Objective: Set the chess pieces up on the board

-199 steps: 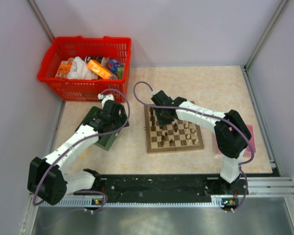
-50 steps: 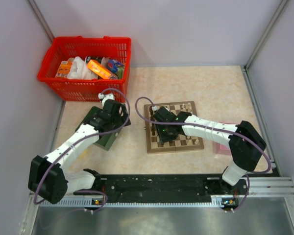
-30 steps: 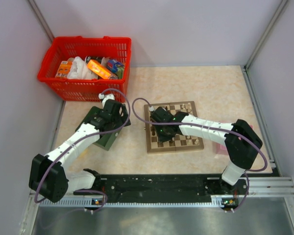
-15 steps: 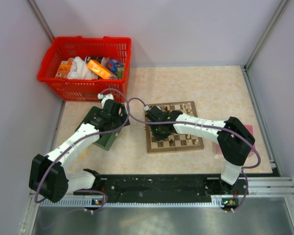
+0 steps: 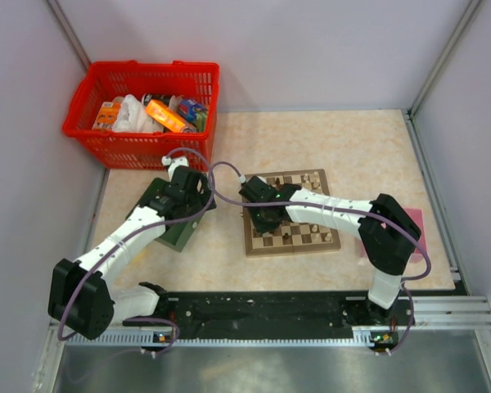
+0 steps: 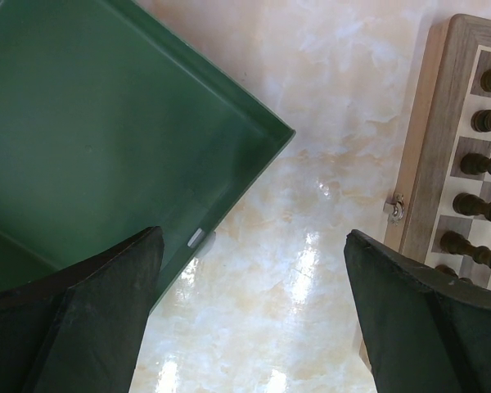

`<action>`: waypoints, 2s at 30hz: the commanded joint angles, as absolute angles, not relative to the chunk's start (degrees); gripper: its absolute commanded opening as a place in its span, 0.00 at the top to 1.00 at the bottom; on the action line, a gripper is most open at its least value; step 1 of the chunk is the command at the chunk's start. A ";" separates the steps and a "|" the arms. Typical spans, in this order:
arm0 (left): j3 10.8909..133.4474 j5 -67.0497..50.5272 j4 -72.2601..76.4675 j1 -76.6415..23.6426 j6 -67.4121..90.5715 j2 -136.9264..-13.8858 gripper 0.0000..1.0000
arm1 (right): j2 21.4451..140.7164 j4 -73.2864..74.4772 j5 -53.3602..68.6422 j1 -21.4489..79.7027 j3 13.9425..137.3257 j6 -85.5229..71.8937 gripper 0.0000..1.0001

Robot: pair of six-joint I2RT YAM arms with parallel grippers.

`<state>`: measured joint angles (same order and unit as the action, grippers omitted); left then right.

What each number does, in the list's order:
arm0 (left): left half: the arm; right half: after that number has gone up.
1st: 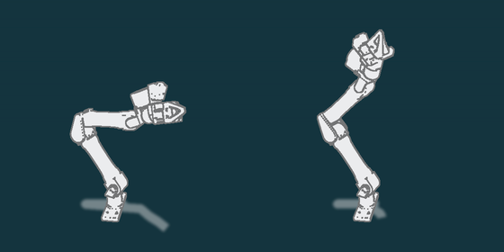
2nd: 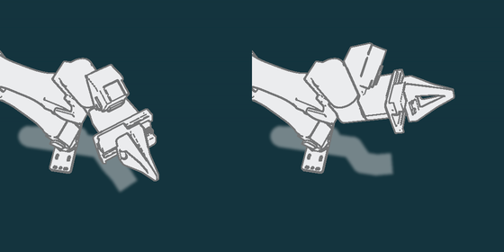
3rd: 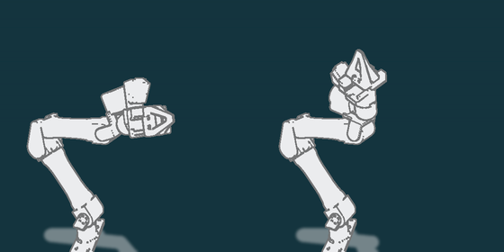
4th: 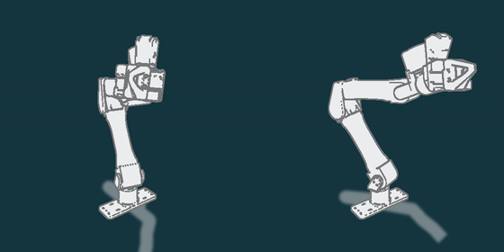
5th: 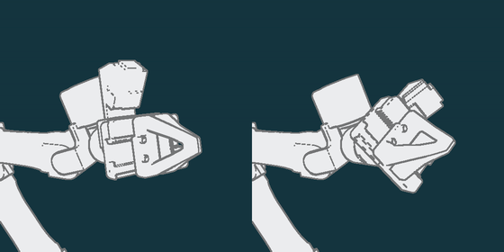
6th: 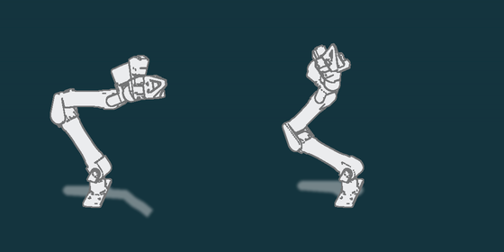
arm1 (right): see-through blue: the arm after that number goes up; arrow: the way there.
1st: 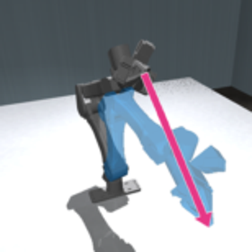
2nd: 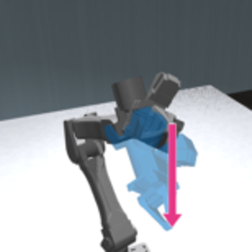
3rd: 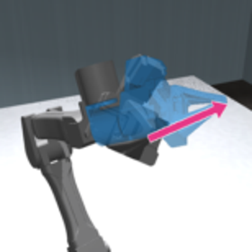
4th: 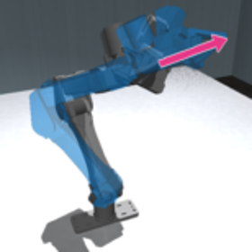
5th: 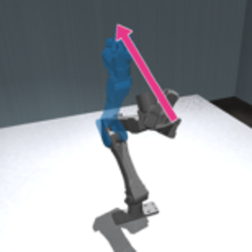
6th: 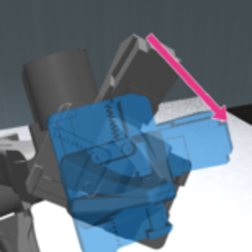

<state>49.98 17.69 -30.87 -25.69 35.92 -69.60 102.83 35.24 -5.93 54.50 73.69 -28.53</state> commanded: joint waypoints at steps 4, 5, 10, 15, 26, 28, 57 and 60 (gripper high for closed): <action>49.22 18.54 -29.88 -25.40 36.30 -68.03 0.03 | 103.53 35.33 -7.38 55.46 76.20 -27.86 0.84; 49.13 18.63 -29.80 -25.31 36.30 -68.03 0.03 | 103.45 35.42 -7.21 55.46 76.29 -27.77 0.83; 49.04 18.63 -29.79 -25.23 36.39 -68.03 0.03 | 103.62 35.42 -6.68 55.46 76.55 -27.42 0.78; 48.87 18.55 -29.62 -25.22 36.47 -67.94 0.03 | 103.71 35.33 -6.07 55.46 76.90 -27.33 0.76; 48.60 18.37 -29.44 -25.14 36.47 -68.20 0.03 | 104.41 35.07 -5.27 55.46 77.26 -27.33 0.80; 48.60 18.28 -29.53 -25.05 36.56 -68.20 0.03 | 104.33 35.07 -5.54 55.46 77.34 -27.16 0.80; 49.48 17.67 -29.18 -25.05 36.74 -68.03 0.03 | 88.50 35.95 -12.14 49.49 71.02 -34.37 0.43; 49.66 17.75 -29.27 -24.96 36.74 -67.76 0.03 | 90.17 35.86 -10.55 49.48 70.75 -34.45 0.48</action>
<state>48.95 17.45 -30.74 -25.26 36.12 -69.49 88.31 36.10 -11.66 50.00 71.59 -32.69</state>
